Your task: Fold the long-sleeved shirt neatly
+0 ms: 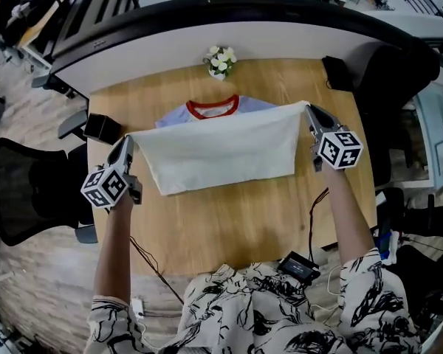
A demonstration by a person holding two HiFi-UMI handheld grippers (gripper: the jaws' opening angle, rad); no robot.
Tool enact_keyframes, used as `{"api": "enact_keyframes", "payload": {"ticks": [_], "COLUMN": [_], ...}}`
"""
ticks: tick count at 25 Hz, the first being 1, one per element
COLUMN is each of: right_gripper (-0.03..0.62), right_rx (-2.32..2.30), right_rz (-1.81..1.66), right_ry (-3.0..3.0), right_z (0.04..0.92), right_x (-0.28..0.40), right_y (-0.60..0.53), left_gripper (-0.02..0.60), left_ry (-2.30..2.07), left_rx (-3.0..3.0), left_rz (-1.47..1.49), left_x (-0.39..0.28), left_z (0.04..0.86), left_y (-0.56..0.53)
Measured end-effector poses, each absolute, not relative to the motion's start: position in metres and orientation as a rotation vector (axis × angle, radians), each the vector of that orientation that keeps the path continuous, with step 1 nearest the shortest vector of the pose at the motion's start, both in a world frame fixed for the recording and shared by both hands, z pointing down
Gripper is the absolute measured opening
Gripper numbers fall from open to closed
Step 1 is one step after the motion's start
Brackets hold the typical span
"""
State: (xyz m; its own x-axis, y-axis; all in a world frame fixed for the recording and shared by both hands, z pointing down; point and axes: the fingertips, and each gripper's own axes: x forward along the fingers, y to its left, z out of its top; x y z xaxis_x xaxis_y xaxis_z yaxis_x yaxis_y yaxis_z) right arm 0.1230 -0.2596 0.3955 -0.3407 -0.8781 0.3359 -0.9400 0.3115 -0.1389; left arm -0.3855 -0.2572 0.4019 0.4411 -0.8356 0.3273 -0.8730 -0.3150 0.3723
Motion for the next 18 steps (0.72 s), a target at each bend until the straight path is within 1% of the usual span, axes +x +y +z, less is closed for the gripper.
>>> {"api": "enact_keyframes", "payload": {"ticks": [11,18], "right_gripper": [0.021,0.021], "right_rx": [1.547,1.435], "right_rz": [0.605,0.621], "right_ry": [-2.168,-2.028], "right_z": [0.524,0.576], "right_x": [0.128,0.128], "right_y": [-0.348,-0.361], "left_gripper": [0.020,0.021], "left_ry": [-1.447,-1.473], "left_rx": [2.042,1.948], "left_rz": [0.375,0.478], "left_x": [-0.385,-0.385], "left_z": [0.515,0.551], "left_y": [-0.340,-0.358]}}
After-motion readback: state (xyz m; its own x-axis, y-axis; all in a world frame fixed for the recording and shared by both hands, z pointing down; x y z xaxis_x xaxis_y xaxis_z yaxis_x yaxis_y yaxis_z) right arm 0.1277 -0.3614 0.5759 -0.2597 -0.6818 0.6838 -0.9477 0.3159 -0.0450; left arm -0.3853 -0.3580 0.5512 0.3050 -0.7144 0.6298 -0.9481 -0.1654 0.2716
